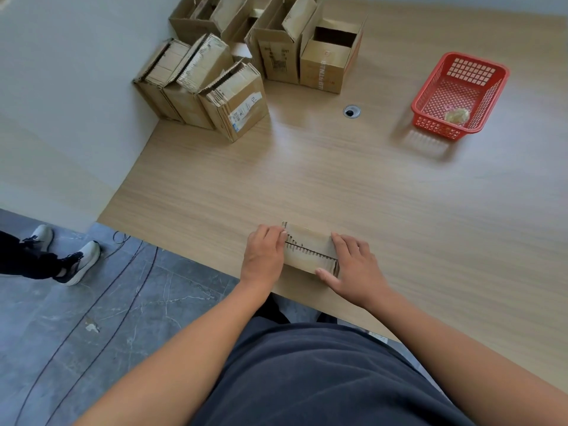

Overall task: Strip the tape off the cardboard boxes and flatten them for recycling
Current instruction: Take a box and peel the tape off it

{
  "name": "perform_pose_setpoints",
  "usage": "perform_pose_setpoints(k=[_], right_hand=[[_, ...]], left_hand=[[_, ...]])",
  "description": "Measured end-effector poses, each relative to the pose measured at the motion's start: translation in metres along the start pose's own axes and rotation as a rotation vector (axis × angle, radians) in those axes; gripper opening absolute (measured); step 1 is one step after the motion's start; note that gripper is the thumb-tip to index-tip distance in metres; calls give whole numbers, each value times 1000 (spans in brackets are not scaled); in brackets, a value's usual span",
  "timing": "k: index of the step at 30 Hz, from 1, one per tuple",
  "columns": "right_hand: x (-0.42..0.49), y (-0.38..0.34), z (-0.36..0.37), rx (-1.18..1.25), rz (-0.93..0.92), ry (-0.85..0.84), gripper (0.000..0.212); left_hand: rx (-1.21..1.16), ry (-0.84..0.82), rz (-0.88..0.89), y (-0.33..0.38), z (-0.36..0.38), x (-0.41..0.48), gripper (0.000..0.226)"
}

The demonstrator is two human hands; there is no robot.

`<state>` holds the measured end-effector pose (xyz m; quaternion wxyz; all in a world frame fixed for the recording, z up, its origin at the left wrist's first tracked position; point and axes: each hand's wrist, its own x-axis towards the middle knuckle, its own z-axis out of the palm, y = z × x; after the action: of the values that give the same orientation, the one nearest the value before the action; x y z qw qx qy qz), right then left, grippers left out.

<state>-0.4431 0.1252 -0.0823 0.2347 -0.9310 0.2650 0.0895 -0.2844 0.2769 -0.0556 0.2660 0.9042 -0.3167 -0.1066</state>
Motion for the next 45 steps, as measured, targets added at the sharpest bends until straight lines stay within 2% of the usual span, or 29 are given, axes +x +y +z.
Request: perform_pose_setpoints(k=[6, 9, 14, 18, 22, 24, 27, 29, 30, 34, 37, 42, 45], right_hand=[[-2, -3, 1, -2, 26, -5, 94], [-2, -4, 1, 5, 18, -5, 93], [3, -10, -2, -64, -42, -22, 91], [11, -23, -4, -82, -156, -57, 89], [19, -26, 0, -68, -126, -83, 85], [19, -26, 3, -98, -115, -71, 86], [20, -26, 8, -103, -103, -44, 88], [20, -26, 9, -98, -94, -36, 88], [20, -26, 10, -90, -92, -34, 89], [20, -25, 9, -75, -91, -31, 92], [21, -26, 9, -63, -85, -22, 92], [20, -27, 10, -52, -80, -16, 92], [20, -26, 10, -27, -85, -16, 91]], left_hand=[[-78, -40, -167, 0, 0, 4, 35], [-145, -26, -221, -2, -2, 8, 25], [-105, -67, -180, -11, -6, 13, 13], [-77, -108, -123, -15, -6, 14, 18], [-163, -149, -154, -19, -7, 16, 15], [-186, -171, -163, -24, -7, 16, 21], [-259, -207, -248, -29, -11, 18, 57], [-228, -200, -195, -28, -11, 23, 73], [-218, -190, -165, -27, -10, 26, 71], [-191, -159, -184, -20, -7, 38, 33], [-139, -139, -161, -19, -9, 40, 15], [8, -118, -77, -17, -9, 39, 19], [15, -81, -83, -16, -4, 37, 21]])
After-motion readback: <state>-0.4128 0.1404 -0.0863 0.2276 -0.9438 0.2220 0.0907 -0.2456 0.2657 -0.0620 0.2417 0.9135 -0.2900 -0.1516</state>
